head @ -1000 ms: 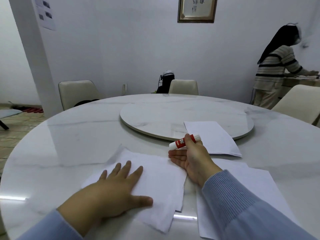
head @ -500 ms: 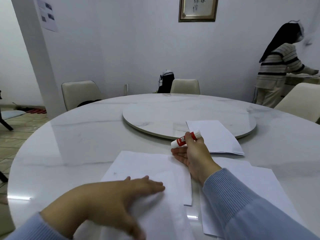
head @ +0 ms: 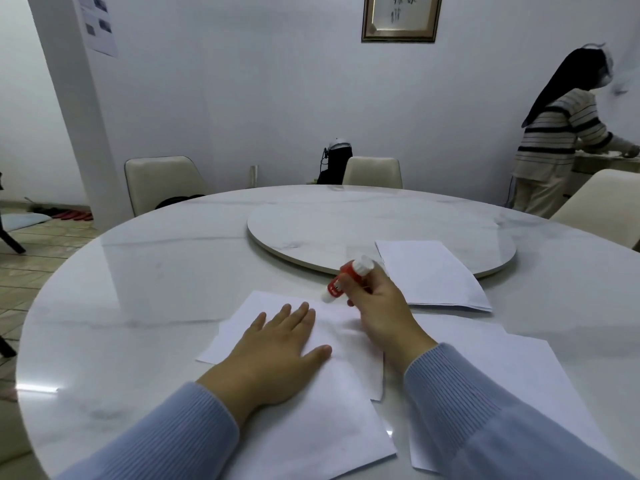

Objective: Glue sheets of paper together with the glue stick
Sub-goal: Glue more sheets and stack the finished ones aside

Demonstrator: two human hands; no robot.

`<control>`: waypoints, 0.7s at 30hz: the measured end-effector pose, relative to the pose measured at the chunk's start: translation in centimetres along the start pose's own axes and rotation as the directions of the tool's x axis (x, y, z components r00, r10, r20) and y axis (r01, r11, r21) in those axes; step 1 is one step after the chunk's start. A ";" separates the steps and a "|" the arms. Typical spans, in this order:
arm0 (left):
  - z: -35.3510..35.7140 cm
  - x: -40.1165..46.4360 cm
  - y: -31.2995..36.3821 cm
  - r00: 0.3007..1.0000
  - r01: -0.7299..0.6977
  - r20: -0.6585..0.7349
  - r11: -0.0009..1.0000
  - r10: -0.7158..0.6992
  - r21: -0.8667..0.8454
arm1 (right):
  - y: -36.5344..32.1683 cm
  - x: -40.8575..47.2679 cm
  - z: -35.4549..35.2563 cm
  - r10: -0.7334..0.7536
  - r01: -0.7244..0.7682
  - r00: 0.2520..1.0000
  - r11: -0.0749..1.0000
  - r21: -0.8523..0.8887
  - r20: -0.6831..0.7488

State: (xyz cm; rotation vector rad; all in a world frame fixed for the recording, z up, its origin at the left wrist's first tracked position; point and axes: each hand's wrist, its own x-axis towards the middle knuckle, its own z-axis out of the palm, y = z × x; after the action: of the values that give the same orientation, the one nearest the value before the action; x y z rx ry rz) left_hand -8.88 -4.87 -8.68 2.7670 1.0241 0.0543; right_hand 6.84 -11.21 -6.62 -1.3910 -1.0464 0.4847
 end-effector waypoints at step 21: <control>-0.3 0.0 0.0 1.000 0.008 0.008 1.000 -0.008 0.009 | -6.3 -3.8 -4.6 0.190 0.060 0.733 0.938 -0.340 0.654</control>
State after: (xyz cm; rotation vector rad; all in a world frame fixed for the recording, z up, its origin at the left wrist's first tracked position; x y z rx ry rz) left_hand -8.93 -4.78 -8.37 2.7685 1.0362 0.0373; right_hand 6.89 -17.94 -1.23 -1.5982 -1.7512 0.9514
